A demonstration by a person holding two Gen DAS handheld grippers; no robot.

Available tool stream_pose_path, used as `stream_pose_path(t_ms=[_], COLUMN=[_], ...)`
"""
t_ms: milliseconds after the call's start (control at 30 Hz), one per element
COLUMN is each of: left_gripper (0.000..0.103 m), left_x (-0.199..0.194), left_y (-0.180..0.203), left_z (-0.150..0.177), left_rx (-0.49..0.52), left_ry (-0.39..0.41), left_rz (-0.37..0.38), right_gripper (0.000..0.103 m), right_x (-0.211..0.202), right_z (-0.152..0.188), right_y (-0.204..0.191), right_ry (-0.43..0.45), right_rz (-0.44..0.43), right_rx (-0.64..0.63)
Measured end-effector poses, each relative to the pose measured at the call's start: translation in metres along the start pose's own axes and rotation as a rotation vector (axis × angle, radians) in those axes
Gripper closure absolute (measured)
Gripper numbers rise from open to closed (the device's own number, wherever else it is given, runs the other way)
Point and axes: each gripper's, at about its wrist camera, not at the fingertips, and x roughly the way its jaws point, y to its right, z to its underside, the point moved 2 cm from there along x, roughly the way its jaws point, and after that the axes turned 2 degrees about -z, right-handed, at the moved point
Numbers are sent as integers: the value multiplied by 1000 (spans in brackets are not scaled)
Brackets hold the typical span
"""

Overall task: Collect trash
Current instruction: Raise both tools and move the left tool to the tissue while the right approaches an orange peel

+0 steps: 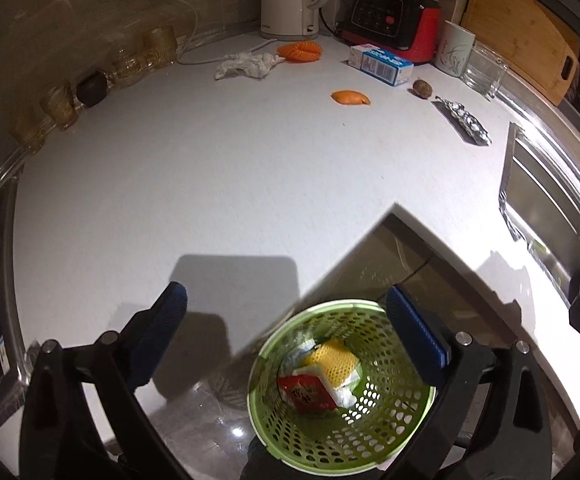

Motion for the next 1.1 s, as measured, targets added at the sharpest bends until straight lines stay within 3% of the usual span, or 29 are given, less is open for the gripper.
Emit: stream_pose_path(t_ms=[333,533,800,1100], left_gripper=[8,8,8,8], left_x=[57,117,185,227], left_y=[-40,-67,-82,-84], left_z=[-124,-183,-238,-265], left_rx=[-18,-42,-54,-53], left_ry=[87,70,50,16], left_rz=[13,18,15,23], right_gripper=[3,3,3,3], right_x=[89,163,235,272], right_z=[-82,-114,-139,-149], right_y=[37,47,65,76], right_ry=[36,-15,-63,-100], right_rz=[23,77,107,160], right_rx=[100,121,190,213])
